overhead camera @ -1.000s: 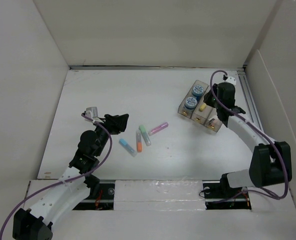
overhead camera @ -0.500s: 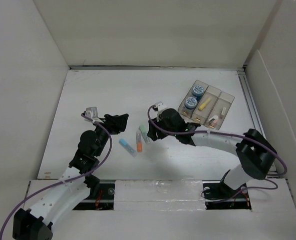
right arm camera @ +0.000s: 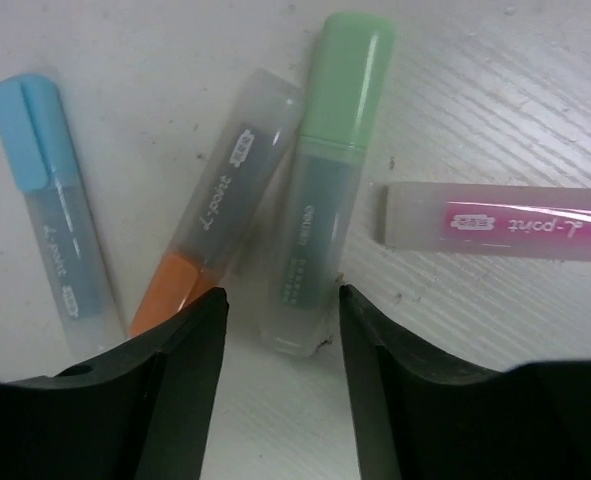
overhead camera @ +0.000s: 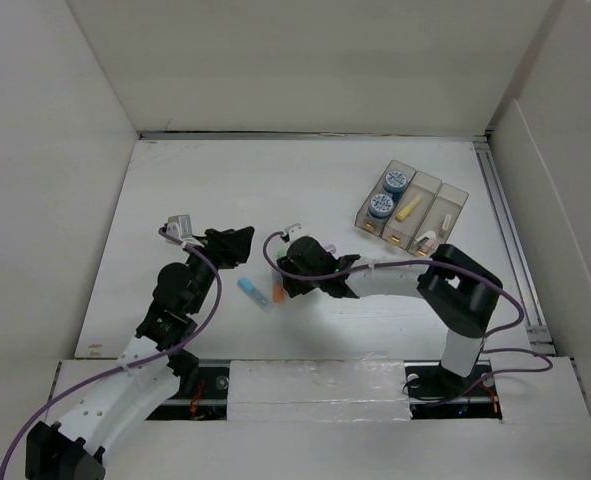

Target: Organize the desk

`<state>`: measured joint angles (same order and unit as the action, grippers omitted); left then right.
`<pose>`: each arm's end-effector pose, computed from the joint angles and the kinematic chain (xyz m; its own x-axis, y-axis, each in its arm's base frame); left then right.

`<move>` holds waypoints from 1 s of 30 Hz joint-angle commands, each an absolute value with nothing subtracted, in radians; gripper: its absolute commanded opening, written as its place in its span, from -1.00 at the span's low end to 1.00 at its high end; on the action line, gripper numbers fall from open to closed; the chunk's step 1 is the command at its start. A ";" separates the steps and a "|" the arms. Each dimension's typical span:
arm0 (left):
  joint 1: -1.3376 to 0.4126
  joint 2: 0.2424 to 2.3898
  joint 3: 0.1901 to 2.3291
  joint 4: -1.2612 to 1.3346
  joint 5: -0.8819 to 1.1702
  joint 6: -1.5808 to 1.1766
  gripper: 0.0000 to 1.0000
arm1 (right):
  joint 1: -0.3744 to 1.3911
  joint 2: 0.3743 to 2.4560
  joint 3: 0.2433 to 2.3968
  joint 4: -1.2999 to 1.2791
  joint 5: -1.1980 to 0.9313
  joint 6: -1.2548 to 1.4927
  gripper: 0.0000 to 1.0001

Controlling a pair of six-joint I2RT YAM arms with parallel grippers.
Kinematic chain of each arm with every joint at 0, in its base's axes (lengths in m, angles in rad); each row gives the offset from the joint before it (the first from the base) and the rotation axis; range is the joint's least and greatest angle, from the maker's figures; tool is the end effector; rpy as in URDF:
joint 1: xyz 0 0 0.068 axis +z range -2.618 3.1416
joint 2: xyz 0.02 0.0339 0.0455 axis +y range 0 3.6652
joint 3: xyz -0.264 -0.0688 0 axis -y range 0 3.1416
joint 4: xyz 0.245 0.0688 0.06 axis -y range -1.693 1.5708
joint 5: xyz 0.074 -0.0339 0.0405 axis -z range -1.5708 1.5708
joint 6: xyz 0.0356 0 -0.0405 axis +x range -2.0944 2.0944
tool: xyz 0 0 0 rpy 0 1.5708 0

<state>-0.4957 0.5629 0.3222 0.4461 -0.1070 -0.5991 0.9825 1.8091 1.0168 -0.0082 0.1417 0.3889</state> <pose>0.1391 -0.0709 0.2766 -0.0667 -0.6013 -0.7962 0.4158 0.7087 -0.5700 0.2113 0.3076 0.1593 -0.6601 -0.3131 -0.6828 -0.5605 0.8104 0.1702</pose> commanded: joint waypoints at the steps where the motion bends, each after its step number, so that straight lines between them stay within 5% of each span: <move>1: -0.499 0.552 0.367 0.469 -0.115 -0.584 0.16 | 1.003 1.848 1.065 0.003 0.281 0.419 0.05; 5: -0.499 0.538 0.365 0.457 -0.143 -0.586 0.15 | 1.012 1.890 1.060 -0.029 0.397 0.442 -0.16; 7: -0.499 0.523 0.361 0.457 -0.146 -0.589 0.15 | 1.022 1.898 1.052 -0.029 0.411 0.446 -0.51; 11: -0.499 0.512 0.353 0.462 -0.156 -0.589 0.15 | 1.022 1.827 1.020 -0.011 0.394 0.443 -0.77; 18: -0.499 0.535 0.359 0.463 -0.146 -0.591 0.15 | 0.959 1.478 0.947 0.107 0.203 0.400 -0.82; 30: -0.499 0.563 0.365 0.479 -0.106 -0.592 0.15 | 0.345 1.124 0.709 0.120 0.314 0.529 -0.75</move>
<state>-0.4957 0.5610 0.3222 0.4351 -0.1242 -0.5995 0.4202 1.1324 0.7448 0.0971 0.2779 0.4812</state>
